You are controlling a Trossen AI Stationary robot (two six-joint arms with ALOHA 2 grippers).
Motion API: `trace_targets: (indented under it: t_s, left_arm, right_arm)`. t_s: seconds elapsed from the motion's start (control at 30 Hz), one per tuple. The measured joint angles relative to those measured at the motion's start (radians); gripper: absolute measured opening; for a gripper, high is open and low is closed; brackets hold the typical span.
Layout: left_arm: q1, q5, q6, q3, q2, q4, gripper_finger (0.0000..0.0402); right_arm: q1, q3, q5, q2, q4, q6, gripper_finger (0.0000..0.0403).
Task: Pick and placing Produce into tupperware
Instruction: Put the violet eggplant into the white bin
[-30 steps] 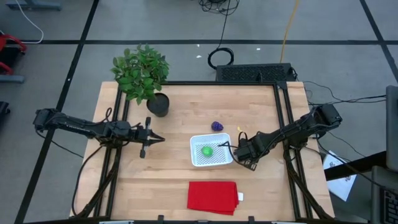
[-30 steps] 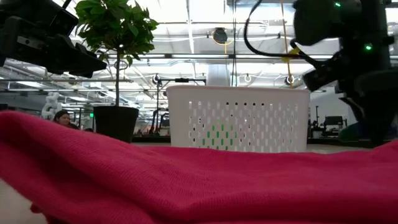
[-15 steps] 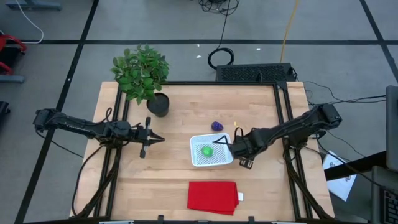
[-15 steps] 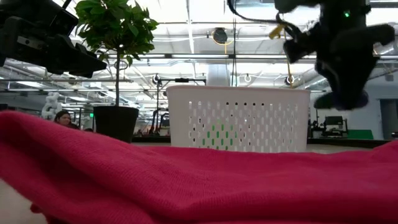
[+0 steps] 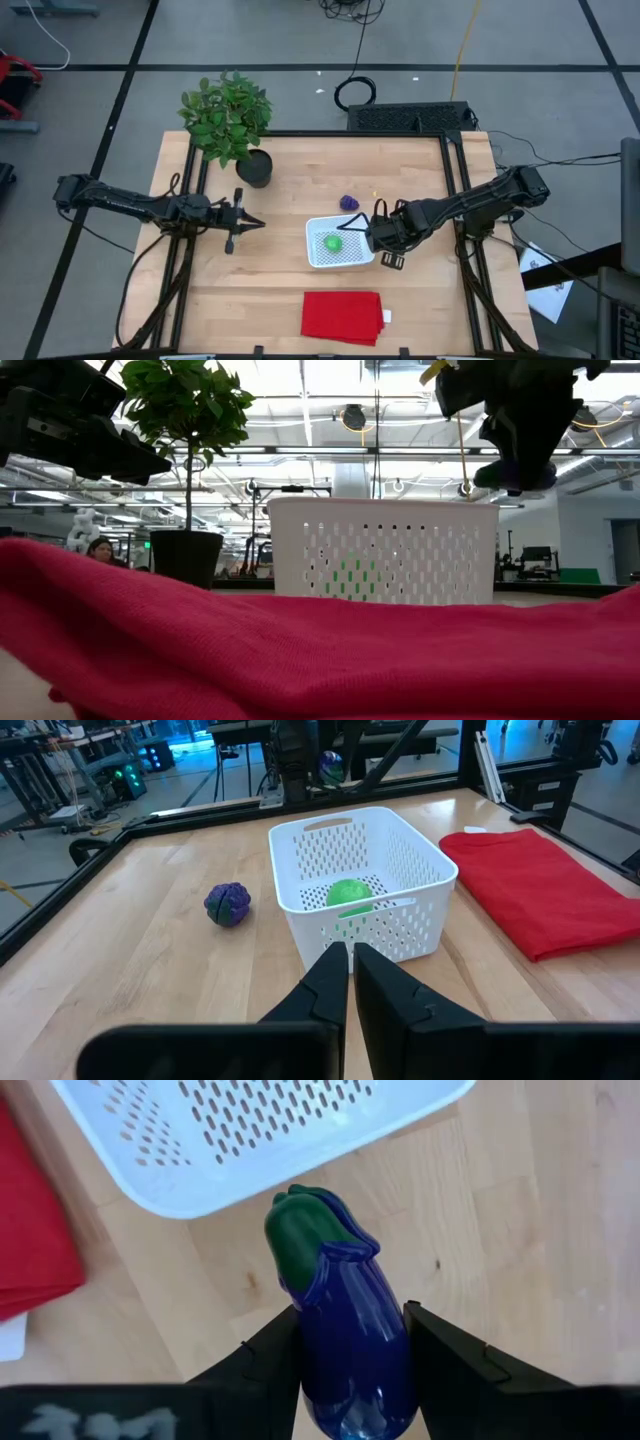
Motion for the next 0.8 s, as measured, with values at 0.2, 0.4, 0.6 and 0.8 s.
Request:
trace_targets:
  t_s: [0.2,0.4,0.6,0.8]
  left_arm:
    - [0.000,0.000,0.000,0.000,0.000,0.000,0.0026]
    - [0.000,0.000,0.000,0.000,0.000,0.000,0.0026]
    - [0.000,0.000,-0.001,0.000,0.000,0.000,0.0026]
    - [0.000,0.000,-0.001,0.000,0.000,0.001,0.0026]
  right_arm:
    - [0.000,0.000,-0.002,0.000,-0.001,-0.003,0.0145]
    - [0.000,0.000,-0.004,0.000,0.000,-0.042,0.0145]
    - [-0.028,0.000,-0.005,0.000,0.047,-0.158,0.0146]
    - [-0.103,0.000,-0.030,0.000,0.122,-0.292,0.0146]
